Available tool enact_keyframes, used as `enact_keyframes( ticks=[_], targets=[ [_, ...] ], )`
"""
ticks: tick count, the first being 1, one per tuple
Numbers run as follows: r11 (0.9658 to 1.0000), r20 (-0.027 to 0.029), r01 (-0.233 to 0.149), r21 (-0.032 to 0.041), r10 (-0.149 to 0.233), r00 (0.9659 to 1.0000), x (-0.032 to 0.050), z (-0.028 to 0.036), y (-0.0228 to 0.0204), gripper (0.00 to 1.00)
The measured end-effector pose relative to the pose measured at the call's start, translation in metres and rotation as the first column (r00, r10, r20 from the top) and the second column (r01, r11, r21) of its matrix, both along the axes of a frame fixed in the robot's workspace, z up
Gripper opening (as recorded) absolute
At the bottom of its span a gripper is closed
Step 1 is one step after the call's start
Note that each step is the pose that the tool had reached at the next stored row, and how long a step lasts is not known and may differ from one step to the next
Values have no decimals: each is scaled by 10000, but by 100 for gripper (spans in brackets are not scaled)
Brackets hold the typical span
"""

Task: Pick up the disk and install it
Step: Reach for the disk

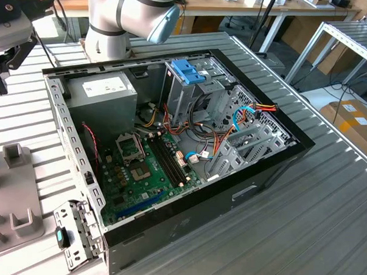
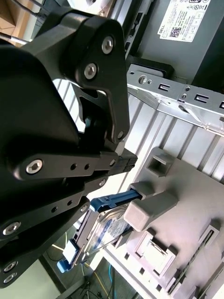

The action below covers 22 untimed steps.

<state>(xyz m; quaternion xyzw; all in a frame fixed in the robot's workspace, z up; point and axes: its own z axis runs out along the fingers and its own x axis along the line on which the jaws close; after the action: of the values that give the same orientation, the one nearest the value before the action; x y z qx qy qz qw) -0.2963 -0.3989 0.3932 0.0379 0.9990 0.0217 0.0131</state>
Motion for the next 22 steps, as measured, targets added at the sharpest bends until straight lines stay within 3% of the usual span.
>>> enact_keyframes(
  ticks=[22],
  targets=[
    [10000, 0, 0, 0, 0, 10000, -89, 0, 0, 11]
  ],
)
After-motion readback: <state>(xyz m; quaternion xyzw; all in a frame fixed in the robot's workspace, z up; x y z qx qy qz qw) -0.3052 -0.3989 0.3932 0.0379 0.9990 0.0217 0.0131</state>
